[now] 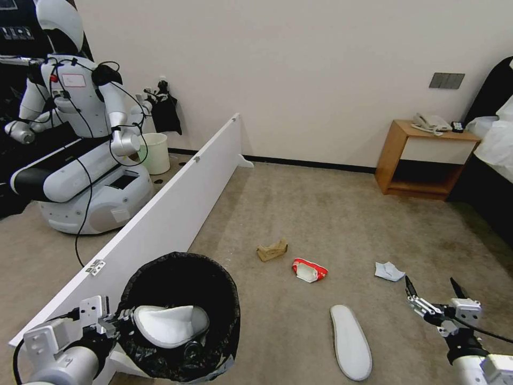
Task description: Pick up the trash bin, then pick up the garbage from the floor and place it into the trash bin.
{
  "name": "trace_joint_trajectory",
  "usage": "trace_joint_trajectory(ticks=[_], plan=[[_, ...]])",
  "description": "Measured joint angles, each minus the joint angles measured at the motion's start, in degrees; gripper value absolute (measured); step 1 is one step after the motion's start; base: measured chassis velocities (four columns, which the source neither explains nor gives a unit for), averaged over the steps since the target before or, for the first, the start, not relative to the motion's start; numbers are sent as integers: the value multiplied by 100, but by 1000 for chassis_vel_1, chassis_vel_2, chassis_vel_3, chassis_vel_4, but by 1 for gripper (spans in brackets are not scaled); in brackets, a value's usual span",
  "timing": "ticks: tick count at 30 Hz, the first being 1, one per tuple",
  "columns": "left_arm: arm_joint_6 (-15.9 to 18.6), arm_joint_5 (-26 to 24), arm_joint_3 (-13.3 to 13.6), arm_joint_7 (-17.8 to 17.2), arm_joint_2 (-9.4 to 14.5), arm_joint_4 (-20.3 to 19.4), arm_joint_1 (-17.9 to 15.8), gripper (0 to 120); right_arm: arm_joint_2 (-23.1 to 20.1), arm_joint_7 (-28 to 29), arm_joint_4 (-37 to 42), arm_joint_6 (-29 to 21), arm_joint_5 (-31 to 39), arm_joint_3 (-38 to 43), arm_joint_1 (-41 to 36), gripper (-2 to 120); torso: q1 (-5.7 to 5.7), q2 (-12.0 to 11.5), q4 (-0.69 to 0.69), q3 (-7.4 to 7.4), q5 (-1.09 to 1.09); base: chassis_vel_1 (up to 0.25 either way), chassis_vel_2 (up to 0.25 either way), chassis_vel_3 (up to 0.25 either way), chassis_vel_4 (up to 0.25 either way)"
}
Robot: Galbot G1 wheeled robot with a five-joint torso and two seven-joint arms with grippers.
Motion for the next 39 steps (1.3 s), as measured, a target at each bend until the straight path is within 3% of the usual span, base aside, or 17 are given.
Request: trace_joint_trajectory(ticks=[3, 6, 10, 12, 16, 25, 39], plan=[[0, -44, -36, -2, 5, -14, 0, 1, -122, -151, -102, -255, 163, -6, 72, 100, 0, 0, -1, 0, 0, 0, 0, 0, 0], [0, -159, -139, -4, 7, -46, 24, 1, -547, -491, -452, -782, 494, -112, 305, 100, 0, 0, -1, 0, 0, 0, 0, 0, 0], [0, -128, -246, 54, -11, -52, 67, 1, -849, -919, -901, -1055, 801, -271, 570, 100, 0, 0, 0, 0, -1, 0, 0, 0, 0], [0, -131, -261, 57, -15, -56, 73, 1, -877, -976, -977, -1065, 810, -292, 607, 100, 0, 0, 0, 0, -1, 0, 0, 0, 0], [0, -187, -368, 68, -27, -102, 107, 1, -1036, -1560, -1844, -1067, 852, -549, 961, 100, 0, 0, 0, 0, 1, 0, 0, 0, 0], [0, -175, -351, 59, -24, -72, 88, 1, -1026, -1836, -2530, -1249, 1482, -755, 1017, 100, 0, 0, -2, 0, -2, 0, 0, 0, 0], [0, -169, -386, 35, -24, -135, 163, 1, -677, -1738, -3204, -1425, 1635, -1024, 1339, 100, 0, 0, -1, 0, -2, 0, 0, 0, 0]])
